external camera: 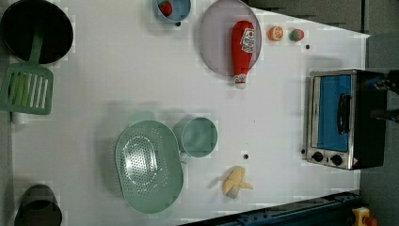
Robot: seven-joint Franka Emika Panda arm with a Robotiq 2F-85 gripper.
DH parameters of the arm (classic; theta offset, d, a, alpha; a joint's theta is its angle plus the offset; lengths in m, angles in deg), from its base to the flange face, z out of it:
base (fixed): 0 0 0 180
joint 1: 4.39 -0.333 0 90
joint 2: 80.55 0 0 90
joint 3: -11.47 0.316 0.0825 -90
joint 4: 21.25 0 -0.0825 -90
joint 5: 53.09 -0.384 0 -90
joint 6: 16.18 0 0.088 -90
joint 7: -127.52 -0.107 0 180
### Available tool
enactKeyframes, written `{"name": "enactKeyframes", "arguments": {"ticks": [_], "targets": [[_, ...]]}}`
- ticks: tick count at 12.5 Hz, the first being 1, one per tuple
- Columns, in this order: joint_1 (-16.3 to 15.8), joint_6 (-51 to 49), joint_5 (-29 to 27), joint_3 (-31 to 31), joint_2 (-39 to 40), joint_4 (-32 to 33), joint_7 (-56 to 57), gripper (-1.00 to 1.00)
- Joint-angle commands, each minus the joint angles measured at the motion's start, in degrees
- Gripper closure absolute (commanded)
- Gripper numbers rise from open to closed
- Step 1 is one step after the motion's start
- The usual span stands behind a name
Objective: Pick ketchup from plate and place it on table.
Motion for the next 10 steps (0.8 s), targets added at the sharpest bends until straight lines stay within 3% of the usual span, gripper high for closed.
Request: {"name": "enactKeyframes", "arguments": {"ticks": [1, 10], "targets": [[-0.8, 3.1, -0.3, 1.5, 5.9, 0.7, -0.2, -1.0], [-1.7, 20.3, 1.4, 2.0, 23.0, -0.6, 30.0, -1.0]]}}
